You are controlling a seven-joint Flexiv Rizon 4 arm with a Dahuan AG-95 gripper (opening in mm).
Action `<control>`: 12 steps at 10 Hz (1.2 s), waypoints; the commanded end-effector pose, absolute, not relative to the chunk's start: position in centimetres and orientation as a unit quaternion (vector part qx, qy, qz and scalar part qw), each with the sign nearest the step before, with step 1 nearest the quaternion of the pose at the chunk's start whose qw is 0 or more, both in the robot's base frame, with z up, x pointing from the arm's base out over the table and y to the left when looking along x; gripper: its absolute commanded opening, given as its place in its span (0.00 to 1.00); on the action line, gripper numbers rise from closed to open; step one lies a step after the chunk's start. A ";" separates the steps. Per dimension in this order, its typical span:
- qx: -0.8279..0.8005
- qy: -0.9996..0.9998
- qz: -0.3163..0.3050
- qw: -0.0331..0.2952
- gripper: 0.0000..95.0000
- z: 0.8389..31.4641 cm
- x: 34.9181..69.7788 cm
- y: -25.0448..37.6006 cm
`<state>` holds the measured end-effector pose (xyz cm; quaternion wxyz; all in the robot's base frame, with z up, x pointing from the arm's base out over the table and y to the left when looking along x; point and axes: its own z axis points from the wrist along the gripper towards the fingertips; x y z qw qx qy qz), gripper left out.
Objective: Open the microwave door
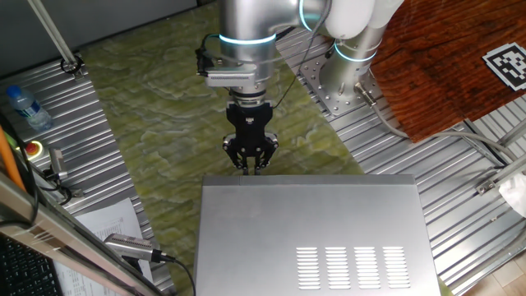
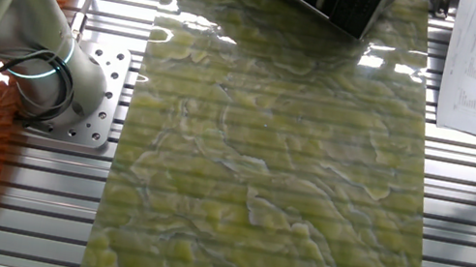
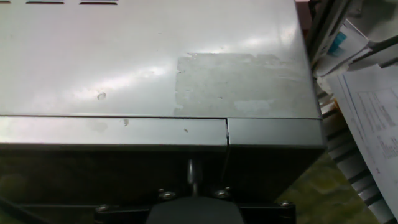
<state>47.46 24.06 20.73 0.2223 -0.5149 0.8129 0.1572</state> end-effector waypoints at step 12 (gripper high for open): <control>-0.550 0.804 0.158 0.160 0.40 22.8 45.8 19.7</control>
